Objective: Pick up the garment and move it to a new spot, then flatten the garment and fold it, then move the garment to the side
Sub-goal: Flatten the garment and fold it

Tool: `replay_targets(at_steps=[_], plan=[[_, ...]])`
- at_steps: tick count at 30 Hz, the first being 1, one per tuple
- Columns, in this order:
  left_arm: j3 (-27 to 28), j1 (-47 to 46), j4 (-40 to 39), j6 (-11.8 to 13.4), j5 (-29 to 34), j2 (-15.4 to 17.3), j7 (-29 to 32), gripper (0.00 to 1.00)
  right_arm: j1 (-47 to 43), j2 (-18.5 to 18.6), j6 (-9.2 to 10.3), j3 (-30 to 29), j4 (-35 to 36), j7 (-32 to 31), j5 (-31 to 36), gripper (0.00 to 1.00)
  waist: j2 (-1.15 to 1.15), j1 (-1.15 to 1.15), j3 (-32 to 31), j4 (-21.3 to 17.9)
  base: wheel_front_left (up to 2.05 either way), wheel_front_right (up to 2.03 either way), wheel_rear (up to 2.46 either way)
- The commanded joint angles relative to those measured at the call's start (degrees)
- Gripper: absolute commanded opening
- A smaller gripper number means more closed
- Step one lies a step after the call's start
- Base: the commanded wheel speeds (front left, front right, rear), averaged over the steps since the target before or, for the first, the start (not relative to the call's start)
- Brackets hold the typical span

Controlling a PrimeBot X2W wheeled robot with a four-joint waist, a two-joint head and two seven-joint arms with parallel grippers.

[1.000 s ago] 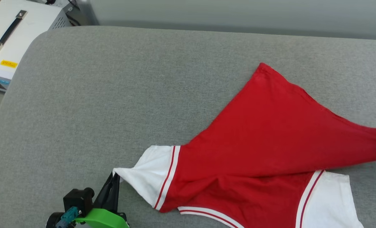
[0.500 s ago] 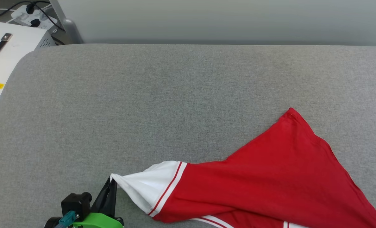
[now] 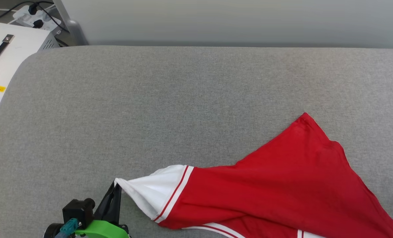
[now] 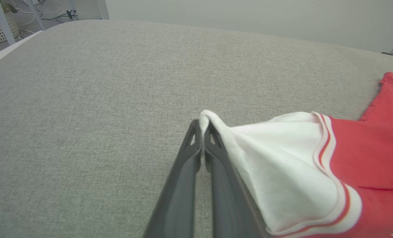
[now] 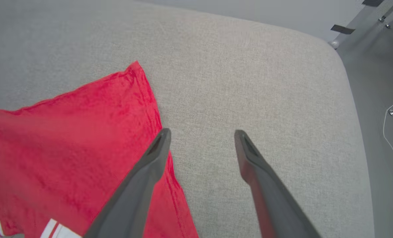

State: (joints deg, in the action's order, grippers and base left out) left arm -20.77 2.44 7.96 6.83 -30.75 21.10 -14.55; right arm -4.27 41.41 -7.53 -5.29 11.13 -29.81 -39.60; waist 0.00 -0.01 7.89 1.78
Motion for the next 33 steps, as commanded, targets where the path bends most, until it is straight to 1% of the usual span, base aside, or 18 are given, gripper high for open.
replay_targets(at_steps=[1, 4, 8, 9, 13, 17, 21, 24, 28, 33], plan=[[-0.09, -0.61, -0.49, 0.34, 0.26, 0.35, 0.17, 0.00, 2.84, 0.45, 0.04, 0.53, 1.60, -1.19, 0.78, 1.00, 0.00, 0.01, 1.15, 0.92, 0.00, 0.00, 0.00], [-0.48, -1.95, -1.03, 0.22, 0.65, 0.25, 0.28, 0.00, 8.57, 1.95, 0.04, 3.72, 3.43, -4.53, 2.29, 1.00, 0.00, 0.01, 2.59, 1.97, 0.00, 0.00, 0.00], [-1.11, -3.99, -1.48, -0.03, 1.27, -0.06, 0.33, 0.00, 17.65, 3.69, 0.04, 11.40, 1.98, -10.99, 2.25, 1.00, 0.00, 0.01, 4.71, 3.45, 0.00, 0.00, 0.00], [-1.31, -4.53, -1.58, -0.09, 1.46, -0.18, 0.32, 0.00, 20.46, 4.36, 0.04, 13.86, 0.73, -13.01, 2.20, 1.00, 0.00, 0.01, 5.28, 3.84, 0.00, 0.00, 0.00], [-2.04, -6.48, -1.88, -0.43, 2.07, -0.71, 0.26, 0.00, 30.06, 5.75, 0.04, 22.90, -4.58, -17.41, 2.36, 1.00, 0.00, 0.01, 7.55, 5.39, 0.00, 0.00, 0.00], [-2.74, -8.34, -1.92, -0.76, 2.70, -1.44, 0.15, 0.00, 38.06, 4.68, 0.04, 30.66, -10.95, -19.80, 2.20, 1.00, 0.00, 0.01, 9.66, 6.81, 0.00, 0.00, 0.00], [-3.53, -10.13, -1.70, -1.25, 3.32, -2.20, 0.05, 0.00, 43.82, 3.44, 0.04, 37.75, -17.08, -20.47, 2.67, 1.00, 0.00, 0.01, 11.40, 8.05, 0.00, 0.00, 0.00], [-3.86, -11.14, -1.60, -1.54, 3.63, -2.67, -0.04, 0.00, 46.59, 2.02, 0.04, 41.95, -22.37, -19.04, 2.74, 1.00, 0.00, 0.01, 12.49, 8.72, 0.00, 0.00, 0.00], [-4.00, -12.25, -1.25, -1.84, 3.87, -3.29, -0.15, 0.00, 47.56, 0.64, 0.04, 46.03, -28.93, -16.67, 1.66, 1.00, 0.00, 0.01, 13.67, 9.49, 0.00, 0.00, 0.00], [-3.95, -12.89, -0.57, -2.06, 4.08, -3.85, -0.26, 0.00, 46.69, 0.35, 0.04, 51.79, -34.59, -14.82, 0.11, 1.00, 0.00, 0.01, 14.25, 10.01, 0.00, 0.00, 0.00]])
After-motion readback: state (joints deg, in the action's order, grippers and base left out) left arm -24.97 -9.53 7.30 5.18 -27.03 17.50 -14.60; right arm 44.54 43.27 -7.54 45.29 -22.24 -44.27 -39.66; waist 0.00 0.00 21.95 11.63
